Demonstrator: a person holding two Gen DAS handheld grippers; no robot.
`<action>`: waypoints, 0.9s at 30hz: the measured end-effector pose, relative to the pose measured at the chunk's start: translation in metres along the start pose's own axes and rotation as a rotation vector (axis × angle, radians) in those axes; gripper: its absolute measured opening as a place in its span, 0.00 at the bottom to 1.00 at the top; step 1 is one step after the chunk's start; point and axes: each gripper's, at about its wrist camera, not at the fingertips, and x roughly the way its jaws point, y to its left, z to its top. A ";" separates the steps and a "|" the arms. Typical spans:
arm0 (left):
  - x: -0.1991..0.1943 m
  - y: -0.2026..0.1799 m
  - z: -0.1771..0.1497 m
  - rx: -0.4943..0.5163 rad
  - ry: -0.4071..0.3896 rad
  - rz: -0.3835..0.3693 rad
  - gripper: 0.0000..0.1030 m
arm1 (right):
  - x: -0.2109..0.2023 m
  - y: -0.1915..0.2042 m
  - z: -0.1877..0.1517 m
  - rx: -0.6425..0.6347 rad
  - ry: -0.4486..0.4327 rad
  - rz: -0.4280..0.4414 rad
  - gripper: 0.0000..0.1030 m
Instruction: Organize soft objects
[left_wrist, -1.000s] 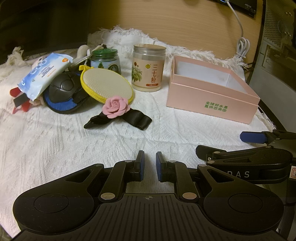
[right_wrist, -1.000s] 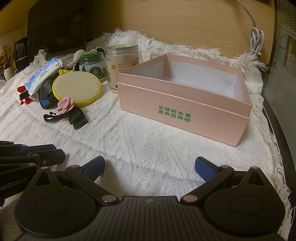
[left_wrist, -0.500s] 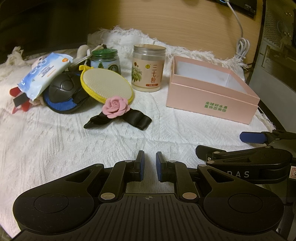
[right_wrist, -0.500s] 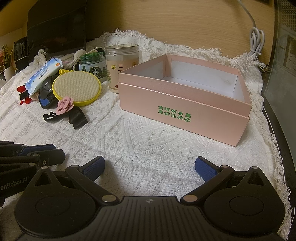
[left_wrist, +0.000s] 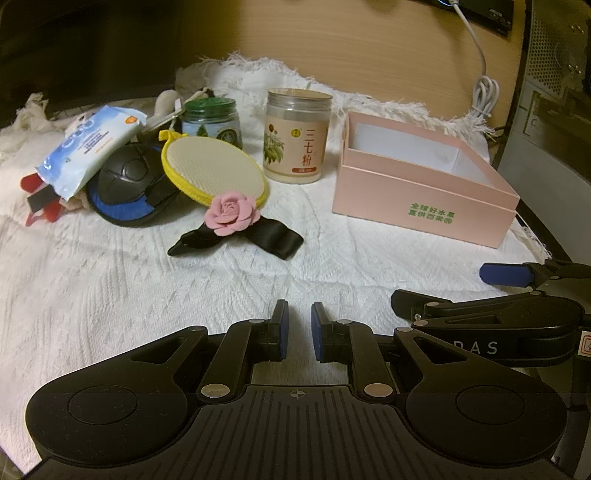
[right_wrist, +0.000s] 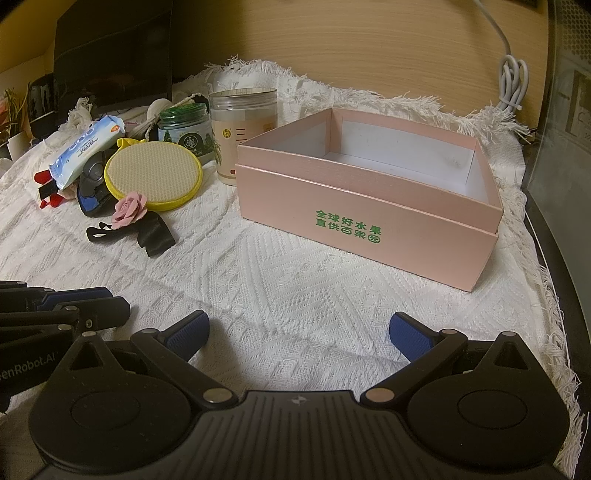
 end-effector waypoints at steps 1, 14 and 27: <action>0.000 0.000 0.000 0.000 0.000 -0.001 0.17 | 0.000 0.000 0.000 -0.001 0.000 -0.001 1.00; 0.000 0.000 0.000 0.000 0.000 0.000 0.17 | 0.000 0.000 0.000 -0.001 0.000 -0.001 1.00; 0.000 0.000 0.000 -0.004 0.000 -0.007 0.17 | 0.000 0.000 0.000 -0.001 0.000 -0.002 1.00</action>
